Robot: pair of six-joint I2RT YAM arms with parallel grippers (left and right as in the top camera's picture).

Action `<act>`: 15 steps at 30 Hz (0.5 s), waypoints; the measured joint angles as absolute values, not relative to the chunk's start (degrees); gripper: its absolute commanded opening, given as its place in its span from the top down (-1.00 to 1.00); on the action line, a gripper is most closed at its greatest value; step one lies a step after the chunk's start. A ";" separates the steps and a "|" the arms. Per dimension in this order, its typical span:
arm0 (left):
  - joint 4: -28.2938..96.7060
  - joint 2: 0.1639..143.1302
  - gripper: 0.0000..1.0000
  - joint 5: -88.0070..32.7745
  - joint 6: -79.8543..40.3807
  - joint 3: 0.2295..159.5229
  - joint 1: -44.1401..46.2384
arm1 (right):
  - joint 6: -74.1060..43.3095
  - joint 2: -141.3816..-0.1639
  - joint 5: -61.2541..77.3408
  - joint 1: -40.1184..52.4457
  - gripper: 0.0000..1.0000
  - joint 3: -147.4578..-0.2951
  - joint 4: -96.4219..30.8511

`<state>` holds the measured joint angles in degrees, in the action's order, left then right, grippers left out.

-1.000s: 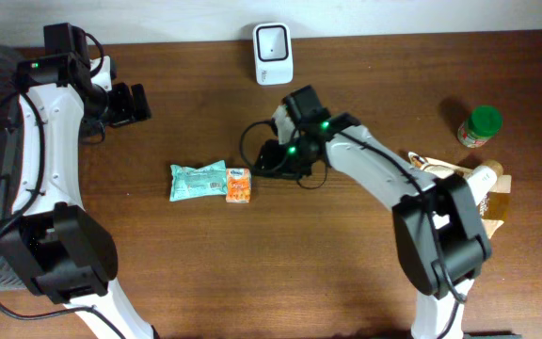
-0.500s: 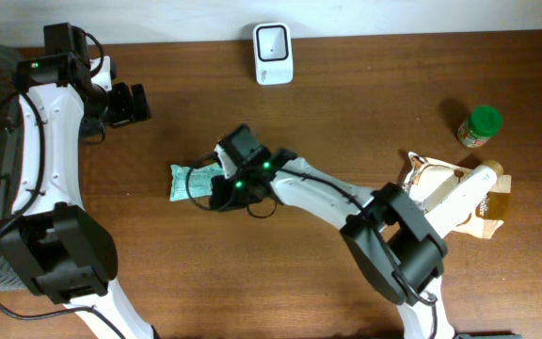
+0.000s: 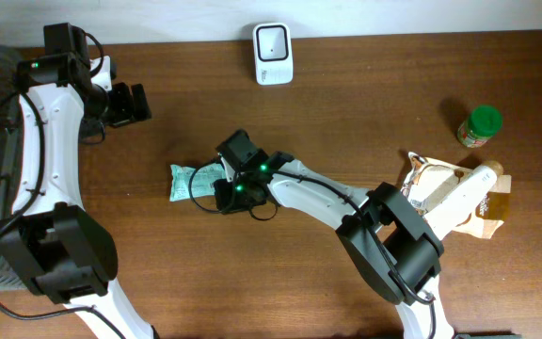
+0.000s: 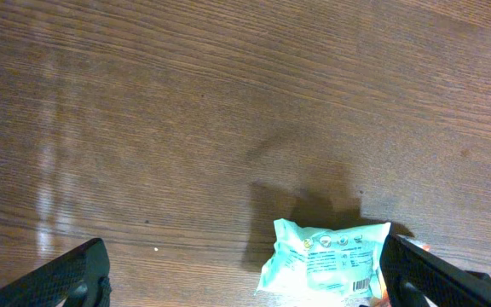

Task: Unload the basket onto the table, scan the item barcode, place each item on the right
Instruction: 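Reach right gripper to the orange tissue pack and grasp it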

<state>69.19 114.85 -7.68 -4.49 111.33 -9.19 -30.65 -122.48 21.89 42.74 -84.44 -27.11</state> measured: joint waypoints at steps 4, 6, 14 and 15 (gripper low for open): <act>69.19 114.85 -0.98 -7.68 -4.49 111.33 -9.19 | -30.63 -122.54 20.10 42.65 0.77 -84.44 -30.04; 69.19 114.85 -0.98 -7.68 -4.49 111.33 -9.19 | -30.65 -122.54 19.66 42.11 0.77 -84.44 -30.98; 69.19 114.85 -0.98 -7.68 -4.49 111.33 -9.19 | -30.65 -122.54 19.29 32.14 0.68 -84.44 -35.42; 69.19 114.85 -0.98 -7.68 -4.49 111.33 -9.19 | -30.63 -122.54 19.29 30.44 0.65 -84.44 -35.40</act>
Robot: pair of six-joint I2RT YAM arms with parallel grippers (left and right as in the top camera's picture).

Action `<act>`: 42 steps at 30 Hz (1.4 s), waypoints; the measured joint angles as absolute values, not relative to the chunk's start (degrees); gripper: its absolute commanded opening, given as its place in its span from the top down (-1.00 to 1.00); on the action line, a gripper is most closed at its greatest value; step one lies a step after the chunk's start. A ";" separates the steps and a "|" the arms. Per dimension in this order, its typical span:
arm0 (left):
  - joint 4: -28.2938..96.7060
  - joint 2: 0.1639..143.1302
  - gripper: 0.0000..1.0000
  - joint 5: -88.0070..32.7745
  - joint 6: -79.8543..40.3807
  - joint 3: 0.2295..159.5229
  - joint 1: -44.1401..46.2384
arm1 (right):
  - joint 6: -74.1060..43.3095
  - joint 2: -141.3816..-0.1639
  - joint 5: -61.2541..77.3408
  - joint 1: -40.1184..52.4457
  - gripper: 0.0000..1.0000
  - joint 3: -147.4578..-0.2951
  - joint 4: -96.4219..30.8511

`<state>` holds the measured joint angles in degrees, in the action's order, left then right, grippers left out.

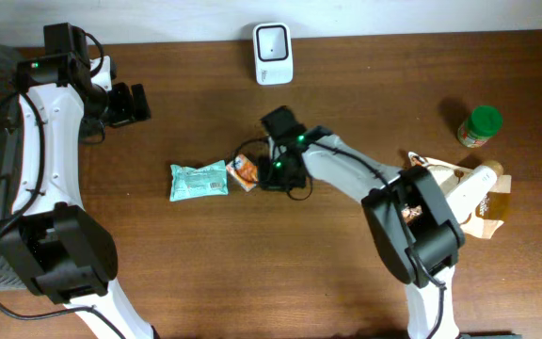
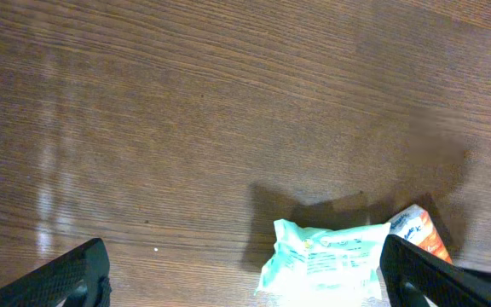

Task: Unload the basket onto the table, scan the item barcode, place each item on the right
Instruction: 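Reach right gripper to the orange tissue pack and grasp it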

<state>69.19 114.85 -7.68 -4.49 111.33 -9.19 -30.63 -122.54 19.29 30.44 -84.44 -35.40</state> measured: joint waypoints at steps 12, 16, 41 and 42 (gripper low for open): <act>69.17 114.85 -0.98 -7.68 -4.49 111.33 -9.19 | -25.34 -120.60 20.10 32.12 0.65 -95.68 -40.42; 69.19 114.85 -0.98 -7.68 -4.49 111.33 -9.19 | -25.56 -123.61 19.75 35.62 0.64 -95.68 -37.60; 69.19 114.85 -0.98 -7.68 -4.49 111.33 -9.19 | -23.27 -127.59 27.94 22.44 0.14 -95.57 -42.37; 69.19 114.85 -0.98 -7.68 -4.49 111.33 -9.19 | -25.67 -127.59 29.04 24.91 0.14 -95.57 -43.00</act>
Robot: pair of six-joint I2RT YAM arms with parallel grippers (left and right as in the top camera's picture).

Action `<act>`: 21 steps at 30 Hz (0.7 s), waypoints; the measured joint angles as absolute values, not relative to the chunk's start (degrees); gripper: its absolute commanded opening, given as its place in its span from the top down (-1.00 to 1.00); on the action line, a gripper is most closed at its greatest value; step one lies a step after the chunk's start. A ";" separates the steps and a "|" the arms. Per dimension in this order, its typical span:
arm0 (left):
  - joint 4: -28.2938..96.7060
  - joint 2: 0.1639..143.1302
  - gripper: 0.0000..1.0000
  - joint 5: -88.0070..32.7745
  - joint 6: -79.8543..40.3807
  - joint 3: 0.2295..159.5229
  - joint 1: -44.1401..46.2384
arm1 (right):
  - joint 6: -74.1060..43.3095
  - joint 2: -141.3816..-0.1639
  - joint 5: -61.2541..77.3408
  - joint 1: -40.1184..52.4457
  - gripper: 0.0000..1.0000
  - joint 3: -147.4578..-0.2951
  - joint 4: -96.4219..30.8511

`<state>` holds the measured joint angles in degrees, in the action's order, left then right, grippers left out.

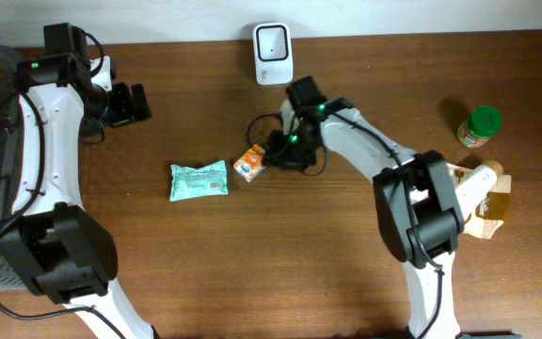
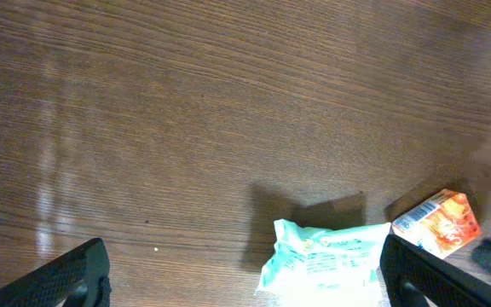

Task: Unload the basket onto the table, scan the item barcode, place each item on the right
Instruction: 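Reach right gripper to the orange tissue pack and grasp it, then lift the orange pack with right gripper and turn it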

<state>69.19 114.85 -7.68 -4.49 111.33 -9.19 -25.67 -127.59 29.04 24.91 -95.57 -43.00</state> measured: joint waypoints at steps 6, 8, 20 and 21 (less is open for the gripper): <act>69.19 114.85 -0.99 -7.68 -4.49 111.33 -9.19 | -40.29 -127.59 21.80 31.22 0.16 -95.57 -40.21; 69.19 114.85 -0.98 -7.68 -4.49 111.33 -9.19 | -43.81 -127.59 18.55 32.53 0.16 -95.57 -38.59; 69.21 114.85 -0.98 -7.68 -4.49 111.33 -9.19 | -46.87 -127.22 14.15 33.65 0.48 -91.44 -30.50; 69.19 114.85 -0.98 -7.68 -4.49 111.33 -9.19 | -46.57 -127.13 14.11 33.63 0.52 -91.20 -30.44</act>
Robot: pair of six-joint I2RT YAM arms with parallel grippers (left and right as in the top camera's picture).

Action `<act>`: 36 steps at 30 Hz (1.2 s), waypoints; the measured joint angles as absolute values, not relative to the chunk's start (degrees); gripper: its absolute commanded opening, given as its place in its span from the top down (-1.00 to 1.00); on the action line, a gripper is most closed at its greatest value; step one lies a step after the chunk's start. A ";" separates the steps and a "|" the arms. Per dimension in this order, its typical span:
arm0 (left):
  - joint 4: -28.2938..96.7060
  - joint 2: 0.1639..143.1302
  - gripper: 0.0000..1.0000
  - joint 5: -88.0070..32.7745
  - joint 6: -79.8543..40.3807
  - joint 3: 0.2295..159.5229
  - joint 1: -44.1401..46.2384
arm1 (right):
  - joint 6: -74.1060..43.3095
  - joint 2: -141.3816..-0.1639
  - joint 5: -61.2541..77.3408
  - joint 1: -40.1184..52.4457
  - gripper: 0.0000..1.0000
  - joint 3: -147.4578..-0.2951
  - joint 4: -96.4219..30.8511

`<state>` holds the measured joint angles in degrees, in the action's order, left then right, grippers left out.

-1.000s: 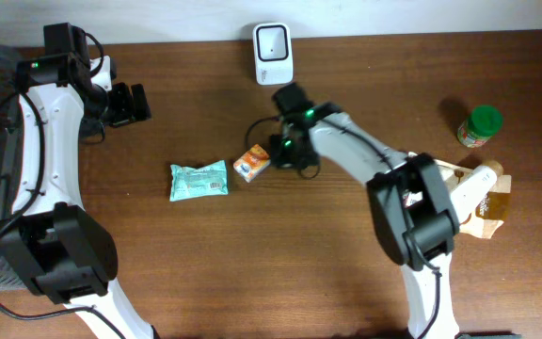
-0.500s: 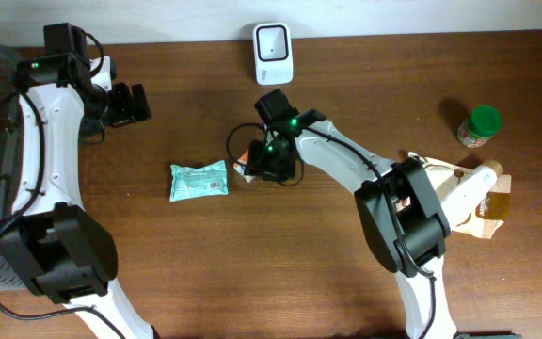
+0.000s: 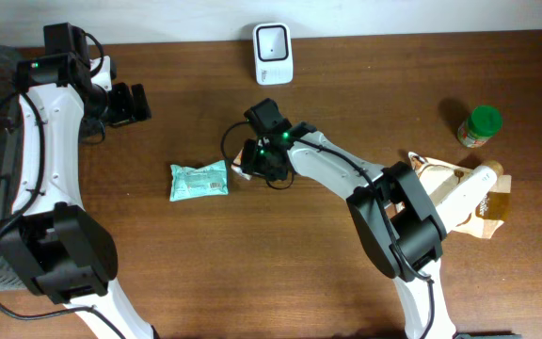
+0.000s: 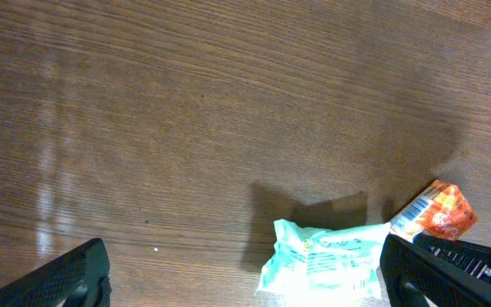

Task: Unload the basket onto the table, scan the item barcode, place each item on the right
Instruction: 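Lift the orange pack with right gripper and turn it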

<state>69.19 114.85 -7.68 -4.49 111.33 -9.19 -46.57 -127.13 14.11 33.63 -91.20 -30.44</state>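
A small orange packet (image 3: 242,169) shows only as a sliver under my right gripper (image 3: 251,161), which looks shut on it left of the table's middle. In the left wrist view the orange packet (image 4: 438,212) is tilted, with the right gripper's black fingers (image 4: 460,250) just below it. A teal packet (image 3: 199,180) lies flat on the table just left of them, and its barcode faces up. The white scanner (image 3: 272,40) stands at the back edge. My left gripper (image 3: 130,104) hangs open at the far left, with nothing between its fingers (image 4: 68,276).
A green-lidded jar (image 3: 479,125) stands at the far right. Below it lies a pile of bags and a bottle (image 3: 456,193). The teal packet (image 4: 326,260) sits low between my left gripper's fingers in the wrist view, well below them.
My right gripper has moved left and slightly toward the front with the orange packet. It now covers most of the packet beside the teal one. The left arm has not moved.
My right gripper was first down over the teal packet's right end. Then it stood to the right with the orange packet at its tip. Later it held the packet further back, nearer the scanner. Now it is back beside the teal packet.
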 measured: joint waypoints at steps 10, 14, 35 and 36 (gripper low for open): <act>69.19 114.85 -0.98 -7.68 -4.49 111.33 -9.19 | -25.10 -126.48 26.70 25.15 0.91 -90.39 -39.16; 69.19 114.85 -0.98 -7.68 -4.49 111.33 -9.19 | -11.90 -126.26 34.35 17.28 0.91 -89.65 -47.81; 69.19 114.85 -0.98 -7.68 -4.49 111.33 -9.19 | 15.40 -97.23 86.74 3.33 0.92 -89.01 -68.14; 69.19 114.85 -0.98 -7.68 -4.49 111.33 -9.19 | 15.38 -95.22 86.94 2.24 0.92 -89.01 -68.23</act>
<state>69.19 114.85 -7.68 -4.49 111.33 -9.19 15.38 -95.22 86.94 2.24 -89.01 -68.23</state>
